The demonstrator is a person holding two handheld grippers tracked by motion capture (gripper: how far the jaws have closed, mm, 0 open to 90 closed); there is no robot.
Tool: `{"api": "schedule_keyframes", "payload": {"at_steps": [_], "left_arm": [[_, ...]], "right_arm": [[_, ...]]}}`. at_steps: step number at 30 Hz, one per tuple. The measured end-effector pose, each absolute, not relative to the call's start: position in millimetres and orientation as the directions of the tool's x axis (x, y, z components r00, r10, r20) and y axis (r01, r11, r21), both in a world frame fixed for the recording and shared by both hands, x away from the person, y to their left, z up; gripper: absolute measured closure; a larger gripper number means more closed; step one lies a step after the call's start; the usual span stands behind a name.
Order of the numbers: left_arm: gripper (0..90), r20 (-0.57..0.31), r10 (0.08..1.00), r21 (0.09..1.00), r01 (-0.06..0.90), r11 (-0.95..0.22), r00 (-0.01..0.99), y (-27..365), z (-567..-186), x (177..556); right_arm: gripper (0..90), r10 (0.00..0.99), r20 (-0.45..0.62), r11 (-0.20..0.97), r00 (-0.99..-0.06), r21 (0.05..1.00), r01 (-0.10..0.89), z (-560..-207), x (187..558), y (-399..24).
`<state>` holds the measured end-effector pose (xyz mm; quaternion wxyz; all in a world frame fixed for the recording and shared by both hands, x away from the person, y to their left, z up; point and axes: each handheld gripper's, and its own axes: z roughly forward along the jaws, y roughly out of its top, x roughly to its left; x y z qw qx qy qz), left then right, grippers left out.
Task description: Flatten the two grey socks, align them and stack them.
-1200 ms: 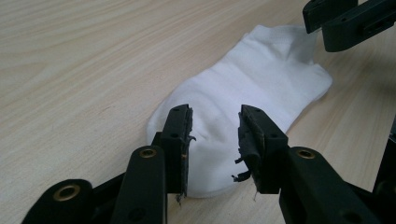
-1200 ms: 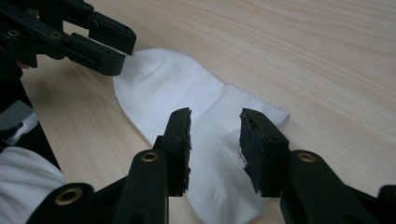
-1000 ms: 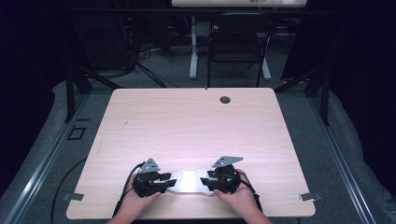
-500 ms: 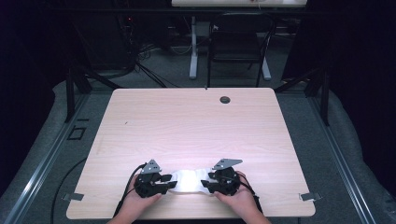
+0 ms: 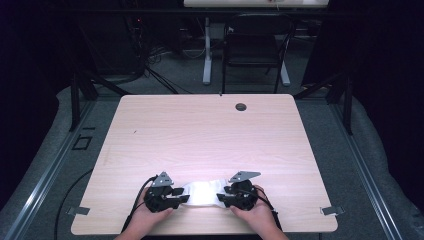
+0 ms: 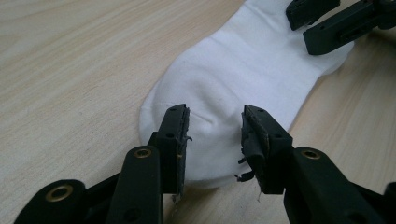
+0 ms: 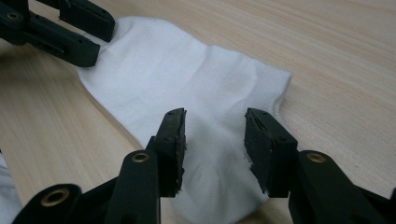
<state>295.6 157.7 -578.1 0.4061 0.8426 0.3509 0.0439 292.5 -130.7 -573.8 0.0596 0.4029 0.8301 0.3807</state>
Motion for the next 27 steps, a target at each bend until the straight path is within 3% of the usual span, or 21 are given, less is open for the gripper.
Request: {"api": "schedule_keyframes", "payload": {"at_steps": [7, 19, 27], "left_arm": [[61.1, -0.207, 0.626, 0.717, 0.552, -0.426, 0.752, 157.7, -579.0, 295.2], [60.2, -0.196, 0.624, 0.721, 0.542, -0.431, 0.757, 157.1, -579.5, 294.1], [59.9, -0.218, 0.632, 0.72, 0.56, -0.41, 0.743, 158.8, -579.8, 300.3]], "right_arm": [[59.5, 0.716, 0.257, 0.348, -0.649, 0.675, 0.651, -574.4, 294.7, -136.4], [59.6, 0.688, 0.15, 0.434, -0.71, 0.698, 0.569, -574.9, 290.2, -132.8], [59.7, 0.695, 0.18, 0.413, -0.696, 0.692, 0.592, -574.7, 296.1, -133.2]]}}
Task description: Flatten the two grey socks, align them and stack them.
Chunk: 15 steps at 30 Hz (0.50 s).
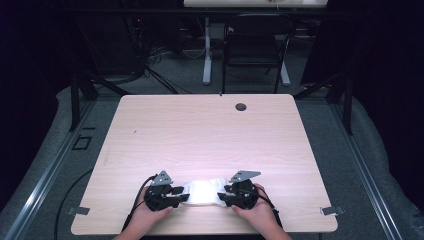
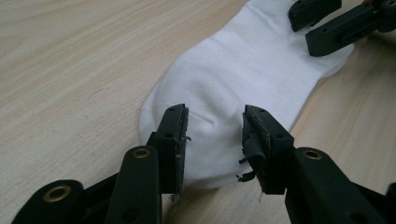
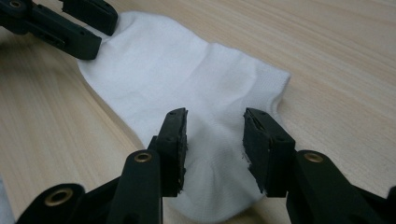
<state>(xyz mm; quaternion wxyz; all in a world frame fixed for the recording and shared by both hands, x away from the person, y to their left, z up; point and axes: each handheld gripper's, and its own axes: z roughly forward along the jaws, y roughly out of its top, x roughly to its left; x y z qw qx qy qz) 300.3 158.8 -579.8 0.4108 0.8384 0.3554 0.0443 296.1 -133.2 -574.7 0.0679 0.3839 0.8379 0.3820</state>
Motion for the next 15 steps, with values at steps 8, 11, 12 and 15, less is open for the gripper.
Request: {"api": "schedule_keyframes", "payload": {"at_steps": [8, 11, 12, 15], "left_arm": [[58.8, -0.217, 0.65, 0.709, 0.575, -0.408, 0.729, 159, -578, 311], [58.9, -0.215, 0.658, 0.705, 0.581, -0.407, 0.722, 160, -577, 316], [59.0, -0.213, 0.658, 0.704, 0.58, -0.409, 0.722, 160, -577, 317], [59.0, -0.211, 0.671, 0.71, 0.583, -0.394, 0.711, 160, -578, 321]], "right_arm": [[60.0, 0.708, 0.169, 0.436, -0.686, 0.66, 0.612, -570, 305, -126], [60.0, 0.707, 0.16, 0.446, -0.689, 0.655, 0.61, -570, 309, -123], [60.0, 0.71, 0.163, 0.442, -0.685, 0.653, 0.614, -569, 311, -122], [60.0, 0.716, 0.174, 0.433, -0.676, 0.649, 0.625, -569, 318, -121]]}}
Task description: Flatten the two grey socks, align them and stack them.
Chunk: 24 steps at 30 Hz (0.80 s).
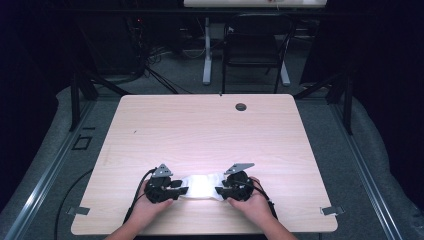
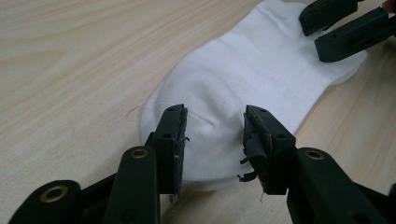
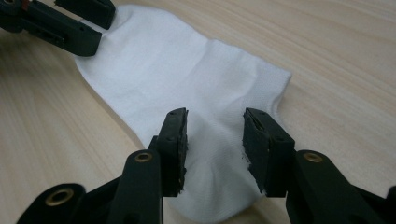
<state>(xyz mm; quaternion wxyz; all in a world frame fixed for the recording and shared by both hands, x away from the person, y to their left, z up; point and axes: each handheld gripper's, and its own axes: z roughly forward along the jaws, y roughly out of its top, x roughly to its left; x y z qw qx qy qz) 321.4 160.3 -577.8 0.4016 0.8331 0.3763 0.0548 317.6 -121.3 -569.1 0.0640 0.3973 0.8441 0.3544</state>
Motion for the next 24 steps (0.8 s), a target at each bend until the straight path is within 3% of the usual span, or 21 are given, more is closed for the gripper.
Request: {"api": "schedule_keyframes", "payload": {"at_steps": [20, 24], "left_arm": [[58.8, -0.208, 0.697, 0.721, 0.589, -0.365, 0.686, 163, -579, 336], [55.0, -0.213, 0.704, 0.731, 0.589, -0.345, 0.678, 165, -575, 335]], "right_arm": [[59.8, 0.74, 0.204, 0.379, -0.641, 0.661, 0.648, -571, 339, -117], [57.7, 0.745, 0.207, 0.362, -0.634, 0.673, 0.645, -569, 337, -117]]}}
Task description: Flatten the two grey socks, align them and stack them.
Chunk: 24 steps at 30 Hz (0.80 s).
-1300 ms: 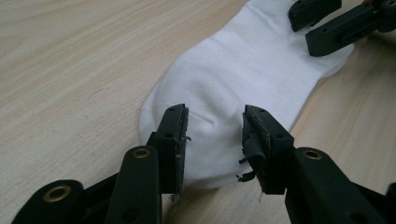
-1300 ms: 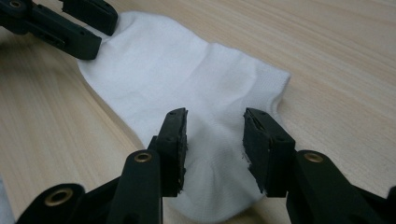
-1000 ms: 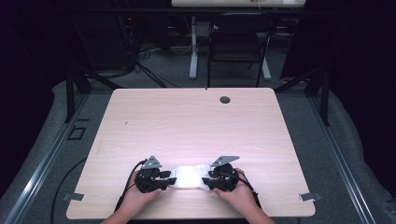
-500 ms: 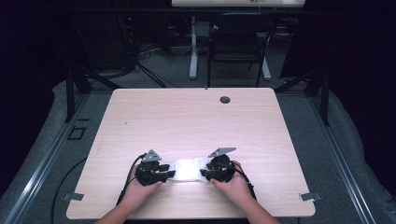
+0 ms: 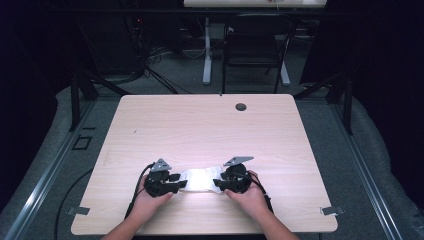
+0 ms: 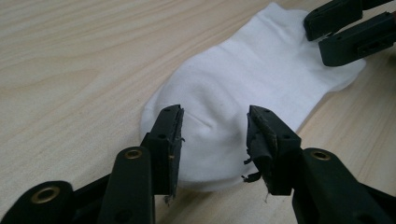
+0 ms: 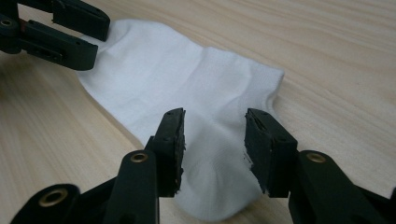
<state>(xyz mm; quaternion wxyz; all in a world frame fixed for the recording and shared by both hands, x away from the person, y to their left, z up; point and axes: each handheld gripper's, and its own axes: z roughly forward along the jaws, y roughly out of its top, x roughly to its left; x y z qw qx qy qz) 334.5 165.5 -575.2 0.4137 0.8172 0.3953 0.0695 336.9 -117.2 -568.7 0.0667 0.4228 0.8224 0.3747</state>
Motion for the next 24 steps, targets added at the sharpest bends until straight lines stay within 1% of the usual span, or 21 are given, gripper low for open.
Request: {"api": "schedule_keyframes", "payload": {"at_steps": [5, 12, 24], "left_arm": [[50.2, -0.219, 0.71, 0.748, 0.582, -0.318, 0.669, 173, -565, 333], [49.2, -0.22, 0.717, 0.765, 0.573, -0.294, 0.662, 182, -550, 328], [47.4, -0.211, 0.711, 0.771, 0.562, -0.3, 0.671, 194, -545, 310]], "right_arm": [[55.6, 0.745, 0.208, 0.345, -0.633, 0.692, 0.634, -558, 332, -123], [53.7, 0.745, 0.202, 0.313, -0.636, 0.736, 0.6, -539, 322, -133], [52.4, 0.759, 0.202, 0.281, -0.619, 0.756, 0.592, -534, 304, -145]]}}
